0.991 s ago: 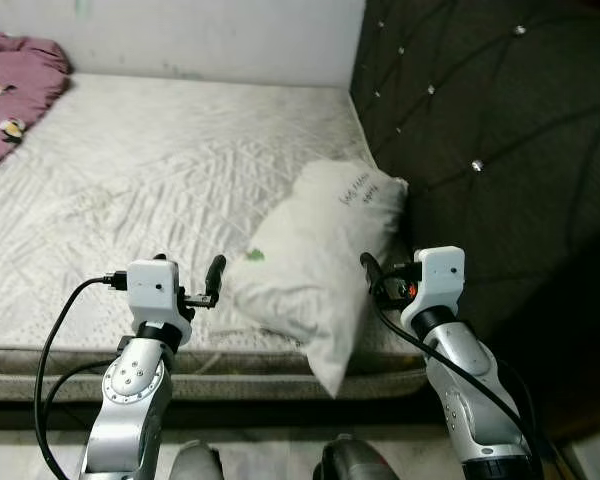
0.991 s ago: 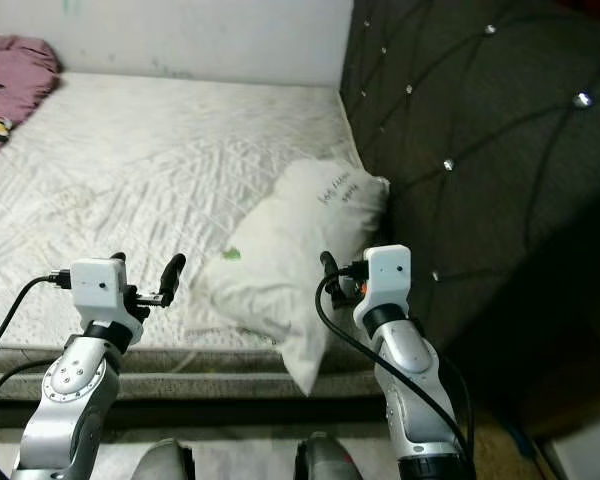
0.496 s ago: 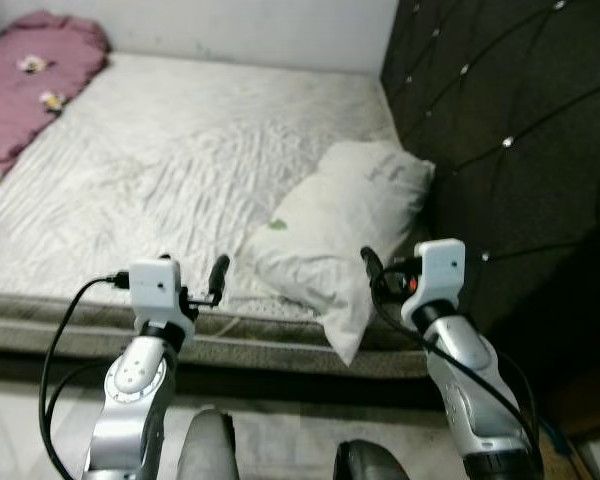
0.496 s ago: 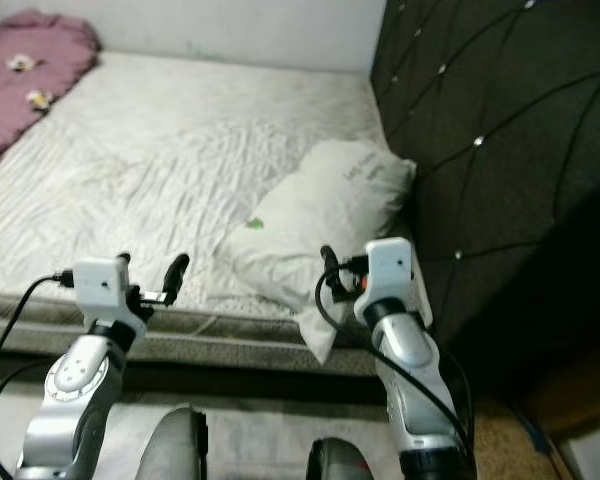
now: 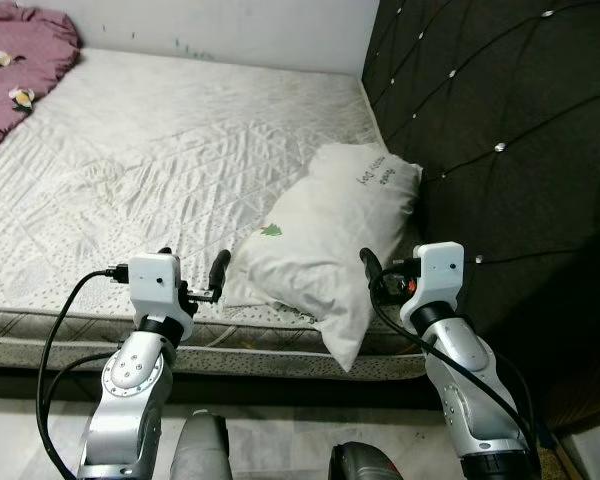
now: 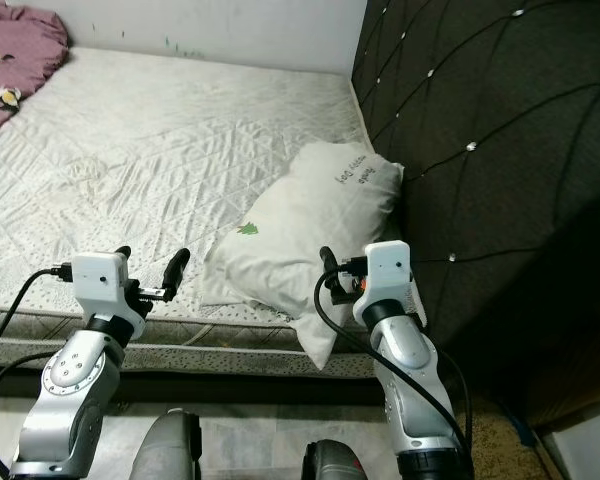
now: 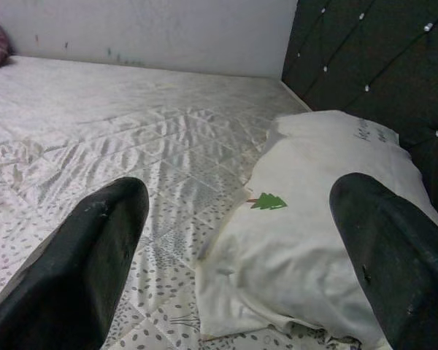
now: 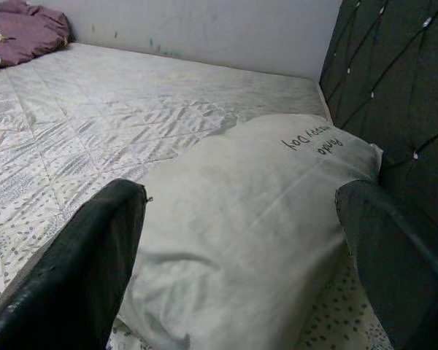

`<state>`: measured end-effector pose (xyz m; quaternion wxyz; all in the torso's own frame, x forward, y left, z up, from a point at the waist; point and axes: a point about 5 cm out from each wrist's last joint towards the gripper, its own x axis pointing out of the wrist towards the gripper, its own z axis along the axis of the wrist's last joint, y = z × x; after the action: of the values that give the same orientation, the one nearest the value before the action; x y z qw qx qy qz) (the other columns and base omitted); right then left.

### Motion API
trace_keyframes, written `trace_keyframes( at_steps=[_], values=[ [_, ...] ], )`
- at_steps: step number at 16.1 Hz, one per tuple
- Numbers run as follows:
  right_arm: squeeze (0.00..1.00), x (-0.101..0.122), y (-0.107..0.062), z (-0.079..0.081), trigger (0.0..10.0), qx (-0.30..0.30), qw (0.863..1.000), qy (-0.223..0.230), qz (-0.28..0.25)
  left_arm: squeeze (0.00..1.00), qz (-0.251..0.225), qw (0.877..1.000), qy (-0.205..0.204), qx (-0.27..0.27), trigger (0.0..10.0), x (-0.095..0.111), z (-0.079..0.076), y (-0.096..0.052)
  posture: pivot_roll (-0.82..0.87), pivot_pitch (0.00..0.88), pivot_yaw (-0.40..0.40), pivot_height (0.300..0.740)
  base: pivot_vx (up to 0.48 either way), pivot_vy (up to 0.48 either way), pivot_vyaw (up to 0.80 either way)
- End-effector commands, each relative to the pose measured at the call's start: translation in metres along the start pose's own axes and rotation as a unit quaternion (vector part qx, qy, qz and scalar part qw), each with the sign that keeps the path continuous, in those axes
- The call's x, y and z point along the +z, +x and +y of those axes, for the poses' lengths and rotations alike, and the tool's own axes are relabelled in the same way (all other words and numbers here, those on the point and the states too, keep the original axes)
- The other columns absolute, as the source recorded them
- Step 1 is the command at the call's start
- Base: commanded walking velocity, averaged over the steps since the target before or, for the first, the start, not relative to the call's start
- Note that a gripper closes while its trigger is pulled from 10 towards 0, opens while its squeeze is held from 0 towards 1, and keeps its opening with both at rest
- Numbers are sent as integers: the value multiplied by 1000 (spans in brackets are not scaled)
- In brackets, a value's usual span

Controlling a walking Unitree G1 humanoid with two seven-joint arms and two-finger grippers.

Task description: Clean up the room

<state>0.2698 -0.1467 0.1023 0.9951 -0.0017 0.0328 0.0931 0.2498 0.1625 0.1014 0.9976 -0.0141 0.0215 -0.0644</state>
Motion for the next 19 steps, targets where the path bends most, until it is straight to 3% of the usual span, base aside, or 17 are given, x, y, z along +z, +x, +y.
trace_keyframes(
  at_steps=[1,19],
  values=[
    [0,3,1,-2,10000,-6,1000,-5,-5,0,-8,1000,-1,-6,10000,4,-3,2,-45,0,-74,674,307,0,0],
    [0,3,4,-2,10000,-8,1000,-5,-4,0,-9,1000,-3,-4,10000,5,-5,9,-48,0,-83,674,443,0,0]
  ],
)
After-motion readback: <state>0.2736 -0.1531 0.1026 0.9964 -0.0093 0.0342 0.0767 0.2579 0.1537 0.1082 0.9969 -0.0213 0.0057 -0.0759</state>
